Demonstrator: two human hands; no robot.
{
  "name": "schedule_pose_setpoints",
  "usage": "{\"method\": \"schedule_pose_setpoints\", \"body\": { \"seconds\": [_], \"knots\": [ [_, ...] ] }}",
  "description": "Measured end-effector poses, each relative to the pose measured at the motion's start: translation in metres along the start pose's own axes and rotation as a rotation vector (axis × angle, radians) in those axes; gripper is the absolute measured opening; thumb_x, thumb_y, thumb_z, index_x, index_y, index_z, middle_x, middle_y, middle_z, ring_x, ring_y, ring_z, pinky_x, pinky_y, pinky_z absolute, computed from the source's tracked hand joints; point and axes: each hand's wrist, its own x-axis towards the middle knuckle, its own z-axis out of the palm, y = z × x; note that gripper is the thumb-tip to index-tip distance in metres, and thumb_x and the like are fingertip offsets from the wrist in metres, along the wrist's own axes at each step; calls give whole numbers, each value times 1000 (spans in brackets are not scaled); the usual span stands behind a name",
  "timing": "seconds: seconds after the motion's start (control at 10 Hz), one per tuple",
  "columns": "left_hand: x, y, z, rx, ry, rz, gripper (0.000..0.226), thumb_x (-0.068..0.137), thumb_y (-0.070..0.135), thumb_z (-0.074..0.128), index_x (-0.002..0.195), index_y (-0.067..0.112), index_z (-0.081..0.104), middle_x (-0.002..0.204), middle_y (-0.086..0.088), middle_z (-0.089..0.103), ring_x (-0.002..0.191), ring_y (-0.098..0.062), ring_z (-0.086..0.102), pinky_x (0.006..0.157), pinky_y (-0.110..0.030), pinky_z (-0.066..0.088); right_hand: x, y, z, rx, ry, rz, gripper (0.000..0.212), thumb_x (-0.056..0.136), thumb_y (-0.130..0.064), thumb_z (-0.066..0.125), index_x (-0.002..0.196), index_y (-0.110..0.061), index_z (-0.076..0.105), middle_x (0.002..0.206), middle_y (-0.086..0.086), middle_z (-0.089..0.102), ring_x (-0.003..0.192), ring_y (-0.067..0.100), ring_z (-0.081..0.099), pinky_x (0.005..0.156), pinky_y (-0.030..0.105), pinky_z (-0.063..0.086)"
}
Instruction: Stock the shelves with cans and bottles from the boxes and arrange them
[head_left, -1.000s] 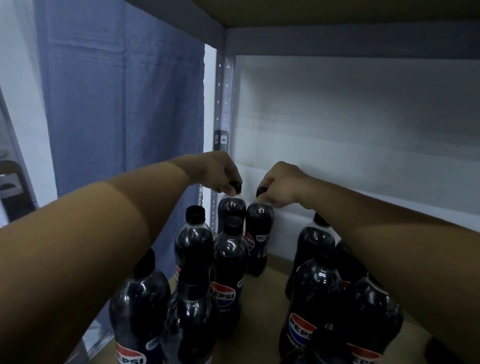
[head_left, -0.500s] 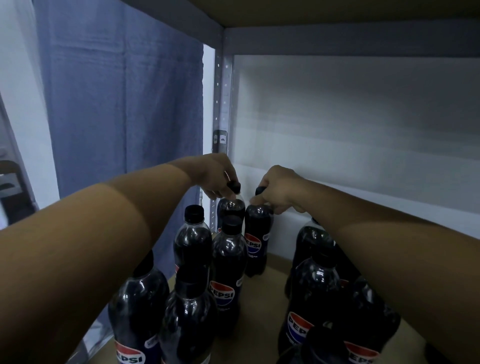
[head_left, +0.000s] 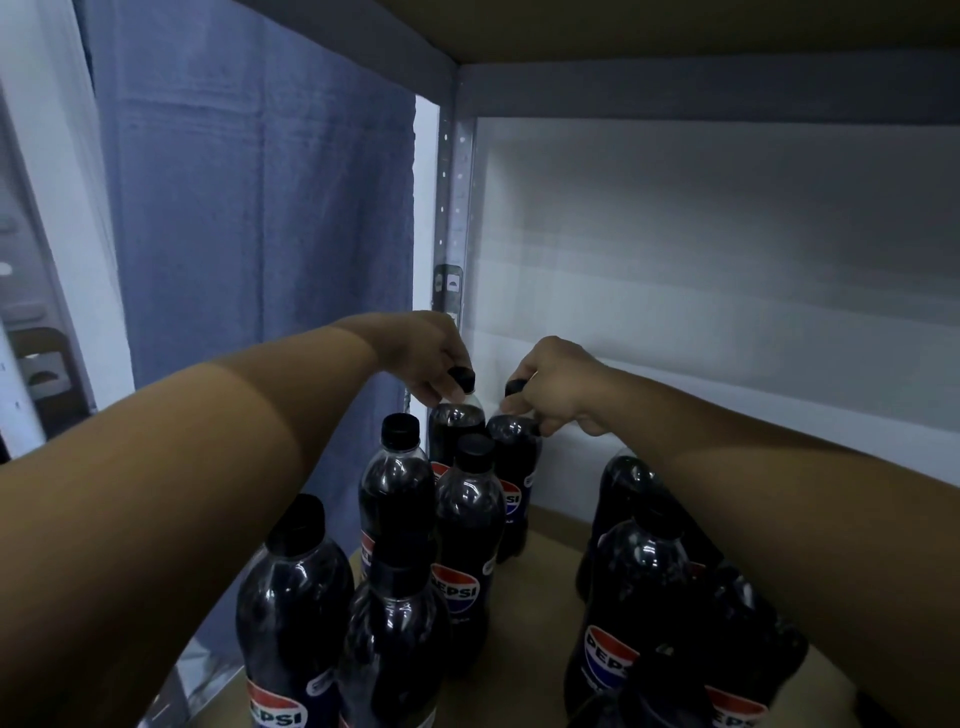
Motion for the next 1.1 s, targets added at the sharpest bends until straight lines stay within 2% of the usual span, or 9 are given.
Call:
{"method": "schedule_pose_setpoints", "body": {
  "seconds": [0.1, 0.4, 0.5, 0.6, 0.7, 0.8, 0.9, 1.0, 1.1],
  "knots": [
    [-3, -2, -1, 14, -8, -4, 28, 89, 4, 77, 116, 2, 73, 109, -19, 75, 101, -34, 75, 91, -42, 61, -3, -2, 1, -2, 10, -15, 30, 81, -8, 82, 108, -2, 69, 96, 16, 69, 80, 36, 72, 84, 53, 60],
    [-10, -6, 2, 18, 7, 7, 25, 90, 4, 76, 115, 6, 73, 112, -16, 74, 103, -33, 74, 90, -39, 62, -13, -4, 2, 1, -9, -9, 26, 83, -11, 82, 105, -5, 69, 98, 18, 70, 83, 37, 73, 88, 58, 57],
    [-10, -10, 4, 27, 50, 10, 23, 90, 8, 77, 113, 10, 74, 112, -14, 75, 102, -30, 74, 88, -36, 62, -15, -2, 4, -6, 16, -47, 24, 84, -14, 81, 103, -4, 69, 100, 17, 70, 81, 33, 72, 80, 45, 62],
    [-15, -11, 6, 62, 70, 26, 26, 90, 15, 79, 115, 17, 72, 118, -9, 74, 106, -26, 72, 89, -35, 62, -23, -2, 5, -73, 38, -98, 30, 86, -20, 79, 108, -1, 68, 105, 17, 68, 77, 25, 63, 75, 36, 58],
    [-27, -4, 7, 199, 129, 46, 55, 90, 28, 79, 140, 18, 60, 141, 1, 62, 130, -19, 59, 110, -34, 46, -36, -6, 1, -173, 67, -126, 56, 88, -29, 77, 134, -5, 57, 133, 13, 58, 113, 26, 59, 86, 31, 48],
    [-44, 7, 9, 108, 236, 64, 64, 93, 28, 75, 150, 14, 48, 150, 0, 55, 134, -18, 56, 111, -27, 39, -55, -12, -9, -198, 86, -143, 69, 88, -30, 76, 146, -7, 46, 147, 11, 48, 133, 25, 48, 93, 23, 38],
    [-70, 20, 15, -44, 333, 120, 58, 94, 24, 74, 147, 14, 53, 146, -1, 59, 129, -17, 59, 106, -25, 43, -85, -17, -21, -168, 125, -175, 66, 88, -32, 76, 144, -10, 49, 148, 8, 48, 133, 23, 49, 101, 25, 40],
    [-101, 32, 23, -212, 378, 195, 50, 94, 17, 74, 142, 14, 57, 139, -1, 63, 128, -16, 60, 100, -23, 47, -125, -20, -31, -135, 179, -163, 57, 89, -31, 76, 139, -13, 55, 142, 5, 56, 128, 20, 54, 96, 23, 41],
    [-142, 50, 32, -304, 463, 326, 40, 95, 15, 73, 134, 15, 64, 130, -2, 69, 123, -15, 64, 102, -25, 51, -180, -22, -41, -94, 273, -207, 47, 89, -28, 76, 132, -16, 62, 133, 2, 63, 121, 15, 59, 94, 22, 44]
  ]
}}
